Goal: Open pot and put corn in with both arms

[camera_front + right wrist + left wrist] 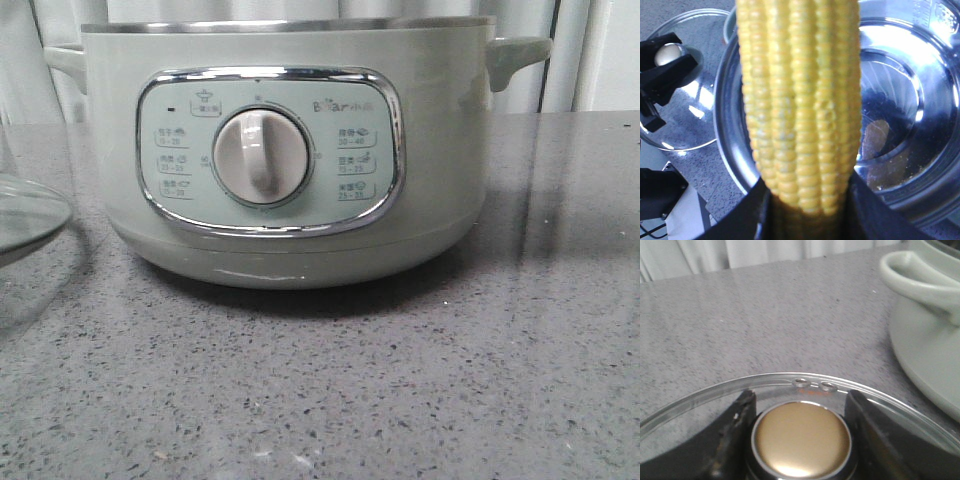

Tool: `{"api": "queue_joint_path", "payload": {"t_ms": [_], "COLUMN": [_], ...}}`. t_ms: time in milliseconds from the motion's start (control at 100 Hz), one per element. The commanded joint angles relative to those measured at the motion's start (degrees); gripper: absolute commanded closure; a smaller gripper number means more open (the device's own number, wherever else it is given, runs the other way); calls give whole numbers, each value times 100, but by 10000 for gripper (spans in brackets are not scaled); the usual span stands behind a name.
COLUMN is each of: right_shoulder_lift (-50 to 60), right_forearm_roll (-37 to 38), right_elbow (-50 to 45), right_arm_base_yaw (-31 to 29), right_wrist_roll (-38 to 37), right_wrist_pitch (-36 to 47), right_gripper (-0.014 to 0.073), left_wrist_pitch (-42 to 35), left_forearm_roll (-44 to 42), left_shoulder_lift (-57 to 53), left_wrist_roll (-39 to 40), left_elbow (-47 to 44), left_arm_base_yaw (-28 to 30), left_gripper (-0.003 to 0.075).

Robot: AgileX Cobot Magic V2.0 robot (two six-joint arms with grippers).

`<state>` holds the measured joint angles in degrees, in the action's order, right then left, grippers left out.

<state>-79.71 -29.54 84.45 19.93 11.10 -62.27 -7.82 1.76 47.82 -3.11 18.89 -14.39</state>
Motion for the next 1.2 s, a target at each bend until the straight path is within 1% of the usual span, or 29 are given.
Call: {"api": "queue_joint_path", "payload": {"t_ms": [0,80,250,350,380,520,770,890,950,1080,1150,1160,1170,1190], "right_shoulder_lift": [55,-16,-105,-141,-152,-225,-464,-569,-598,-644,-655,-655,-666,-677], "right_forearm_roll": [-226,-226,-214,-189,-189,-189,-189,-166,-138,-34,7,20,21,36], "right_elbow": [208,208,208,208,208,208,208,208,208,208,208,208,208,208], "right_arm_base_yaw": [15,15,15,15,15,15,79,103,103,103,103,103,103,103], "right_wrist_roll": [88,88,98,131,141,141,155,155,155,155,155,155,155,155], "right_wrist_pitch": [405,485,615,639,651,688,499,700,805,929,943,943,943,943], "right_gripper": [577,577,582,651,658,657,657,657,644,554,501,496,485,470], "left_wrist_pitch": [-1188,-1434,-1539,-1645,-1721,-2087,-2186,-2262,-2262,-2289,-2289,-2289,-2289,-2289], "left_forearm_roll": [49,49,49,59,70,70,70,70,70,70,70,70,70,70], "left_shoulder_lift": [132,350,791,944,998,1171,1420,1455,1455,1455,1455,1455,1455,1455], "left_wrist_roll": [3,3,3,15,51,64,64,64,64,64,64,64,64,64], "left_elbow": [220,220,220,220,220,220,220,220,220,220,220,220,220,220], "left_arm_base_yaw": [81,81,81,81,81,81,81,81,81,81,81,81,81,81], "left_gripper": [741,741,741,741,741,741,741,741,741,729,666,638,638,608]}}
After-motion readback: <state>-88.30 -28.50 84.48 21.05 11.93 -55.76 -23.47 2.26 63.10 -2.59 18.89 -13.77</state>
